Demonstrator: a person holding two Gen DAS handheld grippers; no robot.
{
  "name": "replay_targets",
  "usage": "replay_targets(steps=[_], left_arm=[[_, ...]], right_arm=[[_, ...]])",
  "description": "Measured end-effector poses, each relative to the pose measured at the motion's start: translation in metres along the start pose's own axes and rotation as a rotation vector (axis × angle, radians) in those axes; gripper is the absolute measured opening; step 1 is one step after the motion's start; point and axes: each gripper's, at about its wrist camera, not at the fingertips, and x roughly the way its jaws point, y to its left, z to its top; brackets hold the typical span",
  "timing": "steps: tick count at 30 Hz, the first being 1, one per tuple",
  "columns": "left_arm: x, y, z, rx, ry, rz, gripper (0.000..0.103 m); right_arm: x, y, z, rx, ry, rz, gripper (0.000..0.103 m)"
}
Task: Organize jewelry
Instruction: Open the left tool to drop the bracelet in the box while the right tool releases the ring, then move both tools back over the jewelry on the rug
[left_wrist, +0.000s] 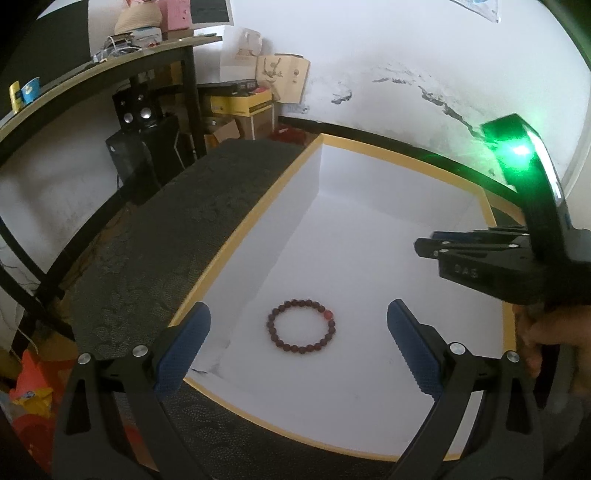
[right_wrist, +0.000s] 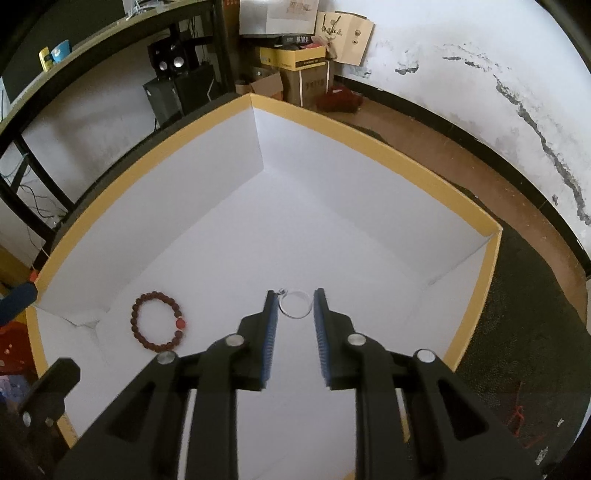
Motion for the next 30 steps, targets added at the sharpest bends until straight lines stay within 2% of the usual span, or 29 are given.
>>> replay_targets(steps=[1,2,3,8,12,16,19,24,28,30], left_arm=[[0.000,0.001,0.000,-0.004,-0.002,0.002,0.094],[0.000,0.003,0.001,-0.011,-0.005,0.002,0.094],[-0.001,0.005,0.002,-0.021,-0.008,0.001,0.094],[-0.003,0.008,0.007,-0.038,-0.026,0.019,0.094],[-0.008,0.002,0.011,-0.055,-0.052,0.010,0.094],[-0.013,-0.023,0.015,-0.026,-0.074,-0.020,0.094],[-0.022,-0.055,0.018,0.006,-0.106,-0.066,0.096],[-0.034,-0.134,0.017,0.104,-0.140,-0.159,0.096],[-0.032,-0.213,0.005,0.194,-0.134,-0.225,0.096],[-0.027,-0.259,-0.006,0.264,-0.119,-0.246,0.096]], right_arm=[[-0.005,-0.001,0.000,0.001,-0.020,0.017,0.061],[-0.010,-0.001,0.000,0.004,-0.040,0.025,0.083],[-0.016,-0.001,0.000,0.008,-0.059,0.037,0.093],[-0.047,-0.004,0.000,0.008,-0.110,0.062,0.093],[-0.085,-0.023,-0.014,0.058,-0.171,0.069,0.097],[-0.121,-0.048,-0.045,0.073,-0.180,-0.002,0.097],[-0.150,-0.076,-0.081,0.088,-0.213,-0.087,0.097],[-0.194,-0.137,-0.155,0.149,-0.236,-0.262,0.097],[-0.221,-0.207,-0.226,0.298,-0.218,-0.368,0.097],[-0.227,-0.236,-0.258,0.384,-0.204,-0.390,0.097]])
